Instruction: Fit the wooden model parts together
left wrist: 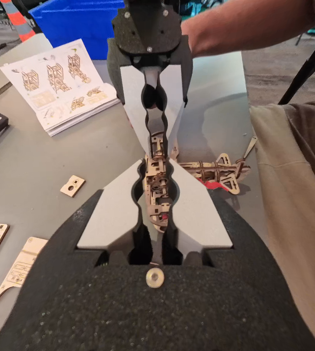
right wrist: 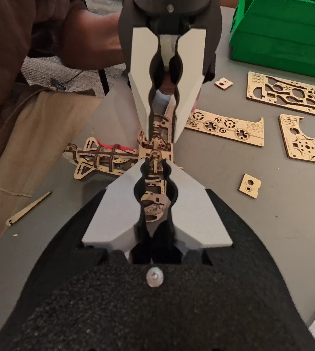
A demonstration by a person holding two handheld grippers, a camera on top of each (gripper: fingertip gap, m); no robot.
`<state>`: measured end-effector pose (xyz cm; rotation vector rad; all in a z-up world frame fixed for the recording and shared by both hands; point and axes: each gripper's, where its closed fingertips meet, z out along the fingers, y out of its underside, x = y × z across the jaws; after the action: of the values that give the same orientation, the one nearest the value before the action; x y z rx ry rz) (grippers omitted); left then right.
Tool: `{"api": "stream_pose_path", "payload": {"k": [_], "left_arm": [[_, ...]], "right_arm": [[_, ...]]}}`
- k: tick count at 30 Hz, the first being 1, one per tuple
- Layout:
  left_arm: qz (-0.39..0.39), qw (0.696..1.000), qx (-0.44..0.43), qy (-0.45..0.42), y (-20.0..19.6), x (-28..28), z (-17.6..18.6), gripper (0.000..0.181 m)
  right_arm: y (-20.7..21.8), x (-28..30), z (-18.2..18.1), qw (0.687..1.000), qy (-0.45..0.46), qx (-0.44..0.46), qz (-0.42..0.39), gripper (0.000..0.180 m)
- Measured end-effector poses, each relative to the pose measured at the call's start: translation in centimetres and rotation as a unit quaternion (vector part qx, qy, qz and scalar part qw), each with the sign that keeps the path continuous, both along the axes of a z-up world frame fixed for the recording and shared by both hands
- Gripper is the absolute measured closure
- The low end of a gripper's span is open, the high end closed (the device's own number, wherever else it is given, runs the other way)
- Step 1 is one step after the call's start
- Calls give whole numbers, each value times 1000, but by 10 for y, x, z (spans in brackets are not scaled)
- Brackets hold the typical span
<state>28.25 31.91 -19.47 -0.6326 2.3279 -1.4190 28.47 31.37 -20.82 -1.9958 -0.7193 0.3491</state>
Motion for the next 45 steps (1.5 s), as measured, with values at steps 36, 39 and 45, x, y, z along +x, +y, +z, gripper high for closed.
{"api": "stream_pose_path", "payload": {"k": [36,39,45], "left_arm": [[-19,988,146,54,-16,9,-12,170],[-24,987,151,54,-16,7,-12,171],[-42,970,235,44,-16,8,-14,171]], "right_arm": [[-3,4,0,998,33,50,13,167],[-3,3,0,998,40,50,10,167],[-4,3,-1,999,31,37,0,167]]}}
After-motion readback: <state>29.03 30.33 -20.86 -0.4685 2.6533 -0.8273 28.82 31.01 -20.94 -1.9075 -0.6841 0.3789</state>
